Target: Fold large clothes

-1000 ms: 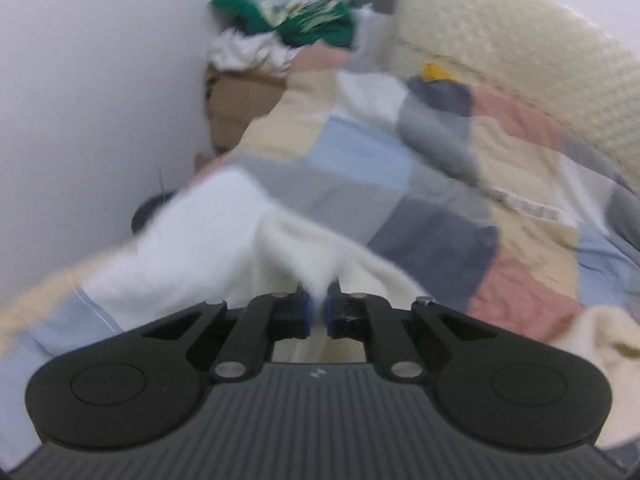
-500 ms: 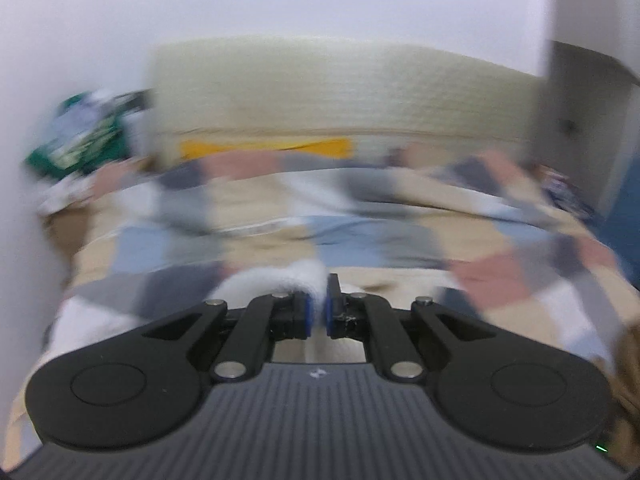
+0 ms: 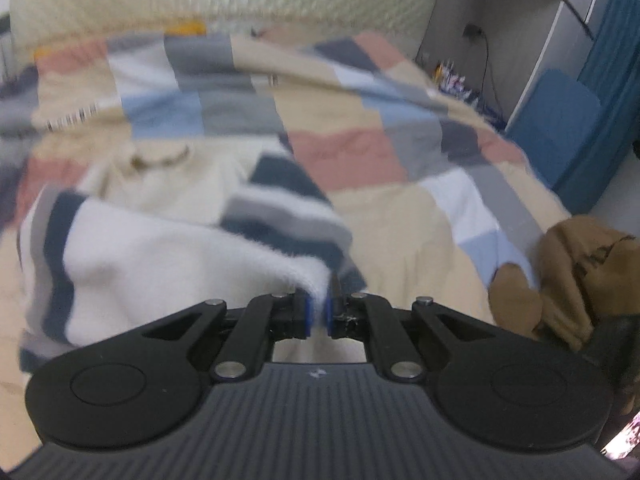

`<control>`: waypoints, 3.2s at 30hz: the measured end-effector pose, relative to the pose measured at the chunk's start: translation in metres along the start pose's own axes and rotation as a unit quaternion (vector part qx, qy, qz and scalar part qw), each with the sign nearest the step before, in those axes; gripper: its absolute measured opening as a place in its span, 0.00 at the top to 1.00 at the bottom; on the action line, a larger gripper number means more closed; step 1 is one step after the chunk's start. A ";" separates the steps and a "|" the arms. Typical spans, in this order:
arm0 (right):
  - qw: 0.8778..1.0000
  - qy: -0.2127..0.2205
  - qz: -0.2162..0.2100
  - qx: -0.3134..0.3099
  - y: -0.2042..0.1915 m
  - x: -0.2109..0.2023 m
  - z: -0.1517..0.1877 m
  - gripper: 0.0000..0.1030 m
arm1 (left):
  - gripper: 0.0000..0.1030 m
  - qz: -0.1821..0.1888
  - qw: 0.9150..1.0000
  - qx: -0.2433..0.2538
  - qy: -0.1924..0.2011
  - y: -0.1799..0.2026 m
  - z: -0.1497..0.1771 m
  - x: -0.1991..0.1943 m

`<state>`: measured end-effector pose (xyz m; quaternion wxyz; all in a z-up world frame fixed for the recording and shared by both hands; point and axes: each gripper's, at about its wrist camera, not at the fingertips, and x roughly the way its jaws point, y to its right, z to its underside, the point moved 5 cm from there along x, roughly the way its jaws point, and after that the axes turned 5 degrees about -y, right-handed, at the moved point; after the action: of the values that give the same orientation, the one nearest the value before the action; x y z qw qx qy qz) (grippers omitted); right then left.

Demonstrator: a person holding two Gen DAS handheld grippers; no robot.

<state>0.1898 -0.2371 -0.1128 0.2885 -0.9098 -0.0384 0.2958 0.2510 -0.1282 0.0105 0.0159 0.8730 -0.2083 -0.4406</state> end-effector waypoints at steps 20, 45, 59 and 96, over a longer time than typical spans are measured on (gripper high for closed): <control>1.000 -0.011 0.023 -0.009 -0.007 0.015 -0.001 0.27 | 0.21 0.023 0.948 -0.309 0.068 -0.229 0.104 0.022; 0.982 -0.100 -0.075 -0.140 -0.081 0.065 0.033 0.89 | 0.86 -0.048 0.901 -0.368 0.226 -0.348 0.071 -0.004; 0.966 -0.178 -0.029 -0.185 -0.085 0.102 0.079 0.90 | 0.79 -0.169 0.919 -0.335 0.124 -0.369 0.094 0.041; 0.946 -0.285 -0.148 -0.035 -0.217 0.376 0.012 0.50 | 0.47 0.055 0.958 -0.265 0.095 -0.308 0.095 0.051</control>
<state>0.5145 0.0398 -0.1954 0.2741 -0.7813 -0.2636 0.4950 0.3116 0.1487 -0.1517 0.2904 0.8625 -0.1297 -0.3937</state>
